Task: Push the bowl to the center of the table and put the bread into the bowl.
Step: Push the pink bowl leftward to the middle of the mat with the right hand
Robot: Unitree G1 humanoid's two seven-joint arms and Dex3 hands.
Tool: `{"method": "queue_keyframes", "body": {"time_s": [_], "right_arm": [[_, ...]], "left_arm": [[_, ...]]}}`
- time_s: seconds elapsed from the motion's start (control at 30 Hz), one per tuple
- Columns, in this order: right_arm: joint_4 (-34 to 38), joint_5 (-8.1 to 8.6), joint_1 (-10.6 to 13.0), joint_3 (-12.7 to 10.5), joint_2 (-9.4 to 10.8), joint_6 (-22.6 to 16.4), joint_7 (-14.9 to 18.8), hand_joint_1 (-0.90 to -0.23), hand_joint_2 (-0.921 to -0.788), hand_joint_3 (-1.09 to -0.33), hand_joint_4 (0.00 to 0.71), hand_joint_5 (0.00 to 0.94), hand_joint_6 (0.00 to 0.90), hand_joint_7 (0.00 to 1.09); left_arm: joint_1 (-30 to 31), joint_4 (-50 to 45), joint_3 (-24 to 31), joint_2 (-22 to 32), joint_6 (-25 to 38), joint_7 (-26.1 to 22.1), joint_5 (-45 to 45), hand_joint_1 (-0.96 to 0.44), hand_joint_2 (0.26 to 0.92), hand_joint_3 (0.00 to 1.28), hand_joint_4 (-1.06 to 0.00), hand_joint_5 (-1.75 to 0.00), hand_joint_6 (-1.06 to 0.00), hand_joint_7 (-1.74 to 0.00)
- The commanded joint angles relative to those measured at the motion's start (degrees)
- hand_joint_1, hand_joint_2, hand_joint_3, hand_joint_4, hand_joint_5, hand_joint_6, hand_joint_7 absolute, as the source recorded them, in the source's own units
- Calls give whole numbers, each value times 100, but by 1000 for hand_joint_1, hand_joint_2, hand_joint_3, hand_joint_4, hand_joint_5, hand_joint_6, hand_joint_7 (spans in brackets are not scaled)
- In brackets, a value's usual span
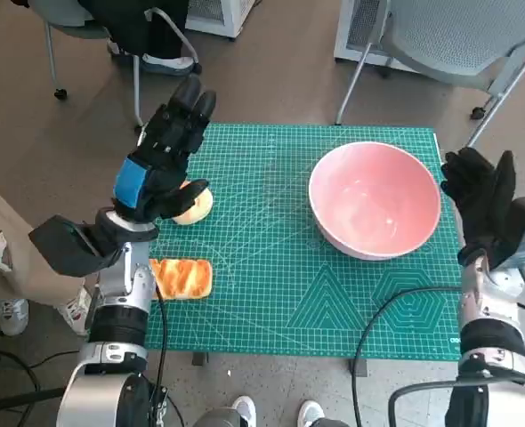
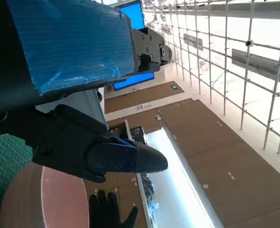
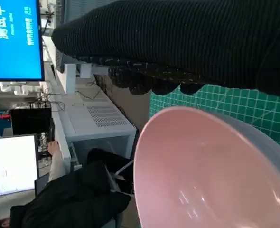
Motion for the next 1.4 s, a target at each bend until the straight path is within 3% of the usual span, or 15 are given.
{"method": "queue_keyframes", "body": {"time_s": [0.03, 0.17, 0.5, 1.07, 1.4], "right_arm": [[105, -68, 190, 2, 85, 136, -58, -656, -921, -831, 133, 6, 133, 171], [101, -71, 192, 10, 116, 155, -54, -624, -921, -836, 137, 7, 137, 167], [97, -82, 186, 37, 213, 178, -47, -614, -921, -843, 139, 5, 141, 159], [75, -107, 125, 138, 583, 108, -39, -666, -921, -832, 150, 7, 148, 148], [74, -149, 53, 189, 815, 111, -46, -659, -921, -831, 159, 8, 156, 146]], "left_arm": [[73, -125, -17, 45, 25, 34, 8, -592, 921, 257, -51, -4, -164, -58], [92, -160, -21, 51, 56, 41, -3, -592, 921, 258, -52, -4, -164, -59], [111, -188, -21, 58, 114, -7, -47, -597, 921, 258, -55, -4, -165, -63], [153, -299, -6, 66, 263, -19, -75, -595, 921, 259, -55, -3, -163, -68], [191, -381, -24, 55, 274, 80, -21, -610, 921, 260, -60, -5, -161, -71]]}}
